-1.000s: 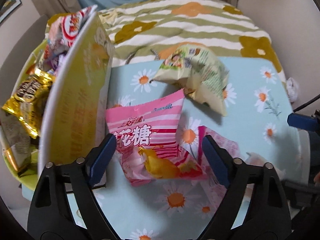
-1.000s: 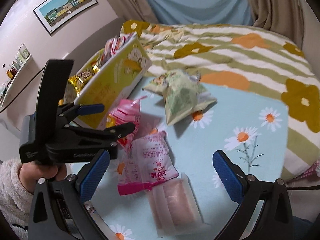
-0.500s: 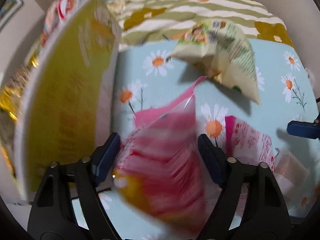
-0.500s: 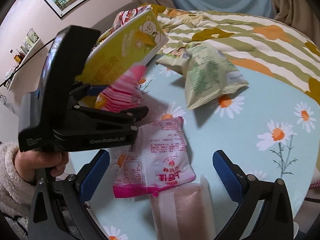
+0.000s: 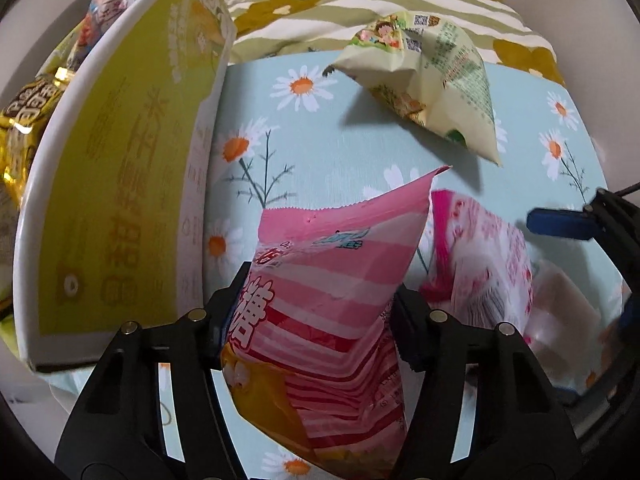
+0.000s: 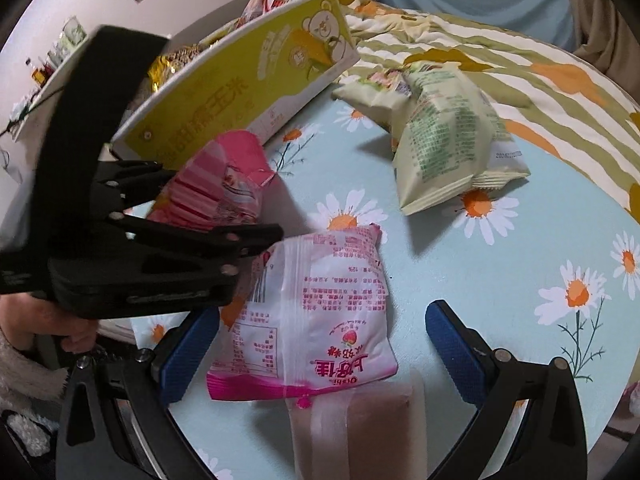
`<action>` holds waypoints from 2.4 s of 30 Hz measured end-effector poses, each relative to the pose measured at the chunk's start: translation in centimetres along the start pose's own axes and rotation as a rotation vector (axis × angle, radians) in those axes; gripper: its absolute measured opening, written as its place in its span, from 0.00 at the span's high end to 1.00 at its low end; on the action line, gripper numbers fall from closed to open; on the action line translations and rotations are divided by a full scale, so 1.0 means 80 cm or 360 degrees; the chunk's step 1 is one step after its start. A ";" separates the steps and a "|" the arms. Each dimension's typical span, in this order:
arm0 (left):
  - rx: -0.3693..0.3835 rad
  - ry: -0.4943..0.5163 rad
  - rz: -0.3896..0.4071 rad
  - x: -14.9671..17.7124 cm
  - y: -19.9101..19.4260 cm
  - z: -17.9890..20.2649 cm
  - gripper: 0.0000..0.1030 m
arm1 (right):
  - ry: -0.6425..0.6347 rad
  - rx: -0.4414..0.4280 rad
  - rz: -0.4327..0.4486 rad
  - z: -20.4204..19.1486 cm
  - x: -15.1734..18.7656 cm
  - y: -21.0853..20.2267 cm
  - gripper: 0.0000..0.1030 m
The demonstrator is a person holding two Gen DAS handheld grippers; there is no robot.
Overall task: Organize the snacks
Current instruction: 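Grasp the pink striped candy bag with the left tool while the right tool grasps the white-pink bag, then carry both pink bags over the yellow box and open both tools to drop them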
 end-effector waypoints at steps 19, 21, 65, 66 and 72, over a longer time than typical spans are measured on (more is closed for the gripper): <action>-0.0004 0.0087 0.0037 0.033 -0.033 0.000 0.42 | -0.0169 0.0081 -0.0067 -0.020 -0.002 0.024 0.43; 0.0002 0.0088 0.0051 0.031 -0.036 0.001 0.42 | -0.0166 0.0088 -0.0044 -0.022 -0.003 0.020 0.51; 0.0121 0.0078 0.0599 -0.152 -0.261 -0.292 0.41 | 0.0304 0.0246 0.0573 -0.152 -0.312 -0.119 0.69; 0.0127 0.0089 0.0571 -0.155 -0.251 -0.300 0.41 | 0.0318 0.0247 0.0568 -0.155 -0.318 -0.114 0.69; 0.0156 0.0171 0.0414 -0.168 -0.193 -0.320 0.00 | 0.0466 0.0261 0.0509 -0.166 -0.334 -0.074 0.69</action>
Point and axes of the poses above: each gripper's, at about its wrist camera, not at the fingertips, and y roughly the way its jaws point, z to its right, x to its underside, the point moved 5 cm from there along y, roughly the way its jaws point, and after that the axes turned 10 degrees about x, right-handed, at the moved point
